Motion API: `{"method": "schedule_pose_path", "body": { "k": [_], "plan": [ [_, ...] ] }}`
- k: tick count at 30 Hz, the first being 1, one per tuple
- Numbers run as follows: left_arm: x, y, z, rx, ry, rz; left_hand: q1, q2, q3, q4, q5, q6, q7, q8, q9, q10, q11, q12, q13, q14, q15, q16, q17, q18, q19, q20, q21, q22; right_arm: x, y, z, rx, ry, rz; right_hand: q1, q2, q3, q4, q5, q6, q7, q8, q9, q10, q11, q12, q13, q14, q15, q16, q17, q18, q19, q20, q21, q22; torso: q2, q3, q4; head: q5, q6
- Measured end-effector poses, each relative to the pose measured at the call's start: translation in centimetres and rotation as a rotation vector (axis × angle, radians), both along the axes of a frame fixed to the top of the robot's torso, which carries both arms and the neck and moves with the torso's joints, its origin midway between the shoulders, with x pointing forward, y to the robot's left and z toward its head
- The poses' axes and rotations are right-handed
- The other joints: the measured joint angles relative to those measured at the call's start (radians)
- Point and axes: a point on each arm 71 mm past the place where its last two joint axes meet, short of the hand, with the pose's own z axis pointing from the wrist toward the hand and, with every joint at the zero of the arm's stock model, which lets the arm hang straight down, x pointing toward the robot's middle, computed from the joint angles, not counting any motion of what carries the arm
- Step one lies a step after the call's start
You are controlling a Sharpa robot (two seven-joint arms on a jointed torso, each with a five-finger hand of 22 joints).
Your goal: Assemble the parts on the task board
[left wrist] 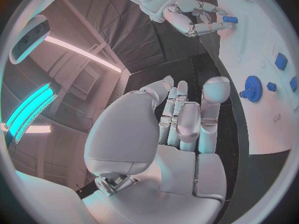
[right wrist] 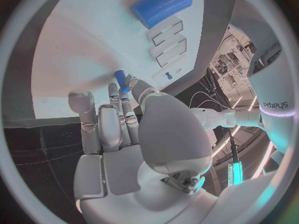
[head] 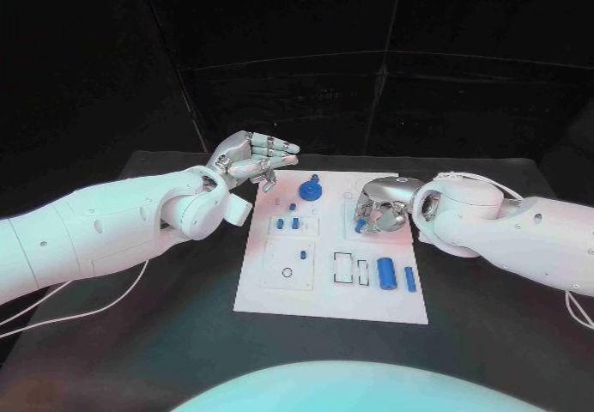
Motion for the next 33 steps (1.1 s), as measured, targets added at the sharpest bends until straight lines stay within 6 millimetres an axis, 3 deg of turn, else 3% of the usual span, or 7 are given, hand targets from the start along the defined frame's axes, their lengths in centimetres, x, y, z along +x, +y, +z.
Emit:
{"method": "schedule_pose_path", "body": {
  "k": [11, 25, 33],
  "plan": [
    [0.0, 0.0, 0.0, 0.000, 0.000, 0.000, 0.000, 0.000, 0.000, 0.000, 0.000, 0.000, 0.000, 0.000, 0.000, 0.000, 0.000, 0.000, 0.000, 0.000, 0.000, 0.000, 0.000, 0.000, 0.000, 0.000, 0.000, 0.000, 0.0, 0.1, -0.3, -0.003, -0.003, 0.001, 0.000, 0.000, 0.005, 0.004, -0.004, 0.005, 0.000, 0.000, 0.000, 0.007, 0.000, 0.000, 0.000, 0.000, 0.000, 0.003, 0.001, 0.000, 0.002, -0.002, 0.001, 0.004, -0.001, -0.0001, 0.0000, 0.001, -0.004],
    [0.0, 0.1, 0.0, 0.000, 0.000, 0.000, 0.000, 0.000, 0.000, 0.000, 0.000, 0.000, 0.000, 0.000, 0.000, 0.000, 0.000, 0.000, 0.001, 0.000, 0.000, 0.000, 0.000, 0.000, 0.000, 0.000, 0.000, 0.000, 0.0, -0.2, 0.0, 0.044, -0.040, -0.022, 0.012, 0.020, 0.042, 0.012, -0.006, 0.064, -0.022, 0.015, 0.004, 0.071, -0.025, 0.000, 0.004, 0.003, -0.018, 0.019, 0.019, 0.000, 0.027, -0.019, 0.027, 0.041, -0.001, 0.0000, 0.0001, -0.003, -0.004],
    [0.0, 0.1, 0.0, 0.001, 0.001, 0.001, 0.000, 0.000, 0.000, 0.000, 0.000, 0.000, 0.000, 0.000, 0.000, 0.000, 0.000, 0.000, 0.001, 0.000, 0.000, 0.000, 0.000, 0.000, 0.000, 0.000, 0.000, 0.000, -0.9, -1.3, 0.7, 0.104, -0.048, -0.050, 0.014, 0.028, 0.043, 0.011, -0.007, 0.067, -0.026, 0.020, 0.006, 0.075, -0.021, 0.000, 0.005, 0.000, -0.021, 0.018, 0.024, 0.000, 0.031, -0.023, 0.032, 0.052, -0.002, 0.0003, 0.0002, -0.005, 0.000]
  ]
}}
